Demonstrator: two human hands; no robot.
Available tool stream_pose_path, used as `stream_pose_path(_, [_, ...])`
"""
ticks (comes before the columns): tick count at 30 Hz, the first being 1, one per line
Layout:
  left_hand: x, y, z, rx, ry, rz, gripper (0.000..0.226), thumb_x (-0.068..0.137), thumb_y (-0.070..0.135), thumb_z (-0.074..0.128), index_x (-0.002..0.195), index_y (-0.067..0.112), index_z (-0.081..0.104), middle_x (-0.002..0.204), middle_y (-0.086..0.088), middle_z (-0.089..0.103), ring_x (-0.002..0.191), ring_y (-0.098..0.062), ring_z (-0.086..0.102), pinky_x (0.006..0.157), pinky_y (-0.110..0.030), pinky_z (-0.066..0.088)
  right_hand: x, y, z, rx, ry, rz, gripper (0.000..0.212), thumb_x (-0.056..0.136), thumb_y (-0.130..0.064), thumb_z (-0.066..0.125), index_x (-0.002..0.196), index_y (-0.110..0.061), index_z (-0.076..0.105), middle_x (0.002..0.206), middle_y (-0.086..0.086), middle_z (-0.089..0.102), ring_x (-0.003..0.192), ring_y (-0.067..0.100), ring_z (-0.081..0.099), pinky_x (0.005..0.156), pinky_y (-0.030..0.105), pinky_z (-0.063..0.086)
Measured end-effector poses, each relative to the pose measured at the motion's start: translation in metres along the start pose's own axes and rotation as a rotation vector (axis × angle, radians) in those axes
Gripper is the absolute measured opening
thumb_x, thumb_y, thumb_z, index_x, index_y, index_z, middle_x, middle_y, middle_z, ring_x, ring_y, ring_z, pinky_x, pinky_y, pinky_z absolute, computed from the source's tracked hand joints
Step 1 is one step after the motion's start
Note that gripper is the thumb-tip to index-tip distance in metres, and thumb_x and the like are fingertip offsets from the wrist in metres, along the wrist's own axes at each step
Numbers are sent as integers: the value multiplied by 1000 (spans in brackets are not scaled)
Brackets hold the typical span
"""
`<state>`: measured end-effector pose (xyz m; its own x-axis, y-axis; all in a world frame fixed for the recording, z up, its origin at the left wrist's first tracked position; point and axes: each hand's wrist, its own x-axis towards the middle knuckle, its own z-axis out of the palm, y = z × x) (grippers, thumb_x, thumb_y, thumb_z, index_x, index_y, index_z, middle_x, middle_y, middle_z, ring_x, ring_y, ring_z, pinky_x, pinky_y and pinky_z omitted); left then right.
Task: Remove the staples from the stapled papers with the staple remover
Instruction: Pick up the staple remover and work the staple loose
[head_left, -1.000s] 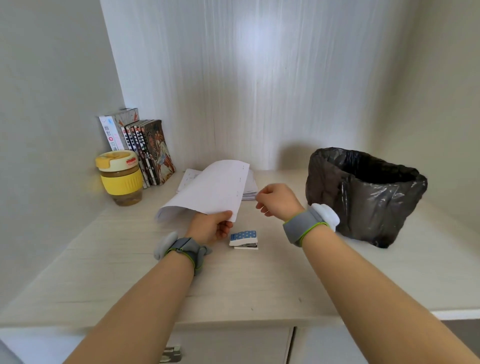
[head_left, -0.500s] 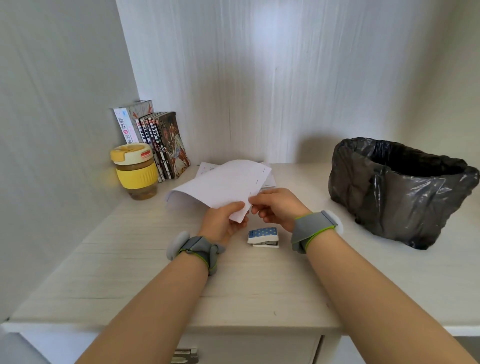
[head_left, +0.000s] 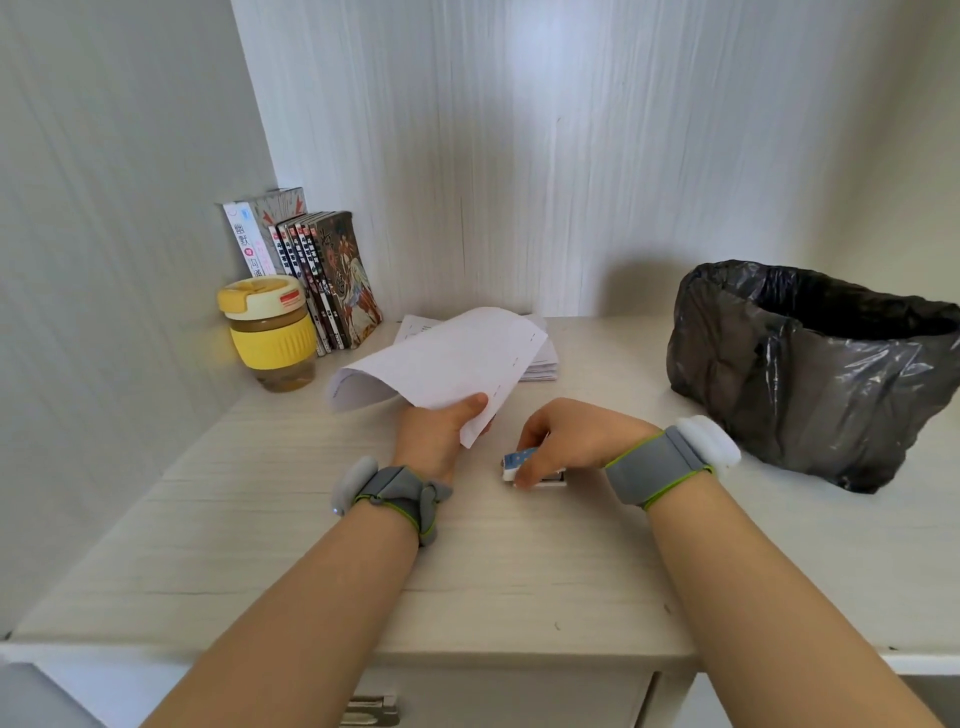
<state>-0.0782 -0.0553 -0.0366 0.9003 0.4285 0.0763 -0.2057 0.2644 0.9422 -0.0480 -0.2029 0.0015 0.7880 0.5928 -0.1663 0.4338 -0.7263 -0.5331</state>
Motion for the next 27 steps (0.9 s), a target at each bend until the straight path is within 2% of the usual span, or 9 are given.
stream_pose_path(3, [0, 0, -2, 40, 27, 10, 23, 75, -1, 68, 86, 19, 65, 112, -11, 65, 106, -33, 59, 94, -50, 47, 1, 5, -3, 111, 91, -23, 19, 69, -24, 76, 85, -15, 70, 68, -7, 57, 63, 7, 50, 58, 18, 39])
stream_pose_path(5, [0, 1, -2, 68, 25, 38, 24, 75, 0, 69, 80, 23, 66, 99, -3, 68, 98, -31, 61, 88, -47, 51, 3, 8, -4, 320, 158, -46, 13, 71, -19, 76, 80, -17, 66, 68, -5, 58, 61, 7, 52, 58, 18, 44])
stream_pose_path(7, [-1, 2, -3, 104, 24, 63, 21, 74, 1, 70, 78, 22, 67, 92, 0, 69, 95, -31, 62, 91, -51, 49, 5, 9, -4, 545, 184, -64, 15, 73, -11, 74, 80, -16, 62, 71, 0, 60, 61, 11, 55, 58, 21, 50])
stream_pose_path(11, [-2, 3, -1, 117, 53, 79, 22, 73, 0, 72, 91, 11, 66, 111, -18, 66, 106, -37, 60, 96, -58, 44, 6, 9, -5, 716, 201, -100, 18, 76, -9, 71, 82, -17, 56, 76, 6, 63, 63, 14, 59, 55, 20, 54])
stream_pose_path(13, [-3, 4, 0, 105, 71, 92, 24, 72, -1, 72, 86, 17, 65, 111, -16, 65, 107, -35, 60, 96, -56, 45, 6, 9, -5, 751, 207, -122, 19, 78, -7, 70, 80, -17, 54, 75, 6, 61, 63, 14, 57, 58, 21, 55])
stream_pose_path(15, [-4, 4, 1, 97, 76, 102, 27, 71, -2, 72, 80, 22, 65, 104, -9, 66, 104, -32, 62, 95, -54, 46, 8, 9, -2, 739, 205, -132, 19, 78, -6, 69, 82, -16, 53, 73, 5, 58, 61, 14, 56, 62, 23, 55])
stream_pose_path(19, [-5, 6, 1, 83, 73, 128, 31, 71, -4, 72, 75, 26, 64, 88, 6, 67, 90, -19, 63, 95, -47, 48, 12, 9, 0, 718, 226, -148, 22, 77, -2, 69, 79, -16, 53, 72, 4, 56, 57, 14, 52, 61, 21, 54])
stream_pose_path(22, [-5, 6, 2, 83, 79, 139, 32, 70, -4, 72, 77, 26, 63, 89, 6, 65, 91, -18, 62, 96, -46, 48, 13, 9, 0, 703, 262, -153, 24, 75, -1, 71, 76, -17, 53, 74, 4, 57, 59, 16, 52, 58, 19, 52])
stream_pose_path(27, [-6, 6, 2, 93, 67, 144, 34, 71, -4, 72, 79, 27, 62, 88, 9, 64, 93, -18, 61, 95, -40, 48, 13, 9, 2, 676, 307, -162, 25, 73, -2, 72, 74, -18, 54, 82, 10, 57, 65, 20, 51, 65, 28, 51])
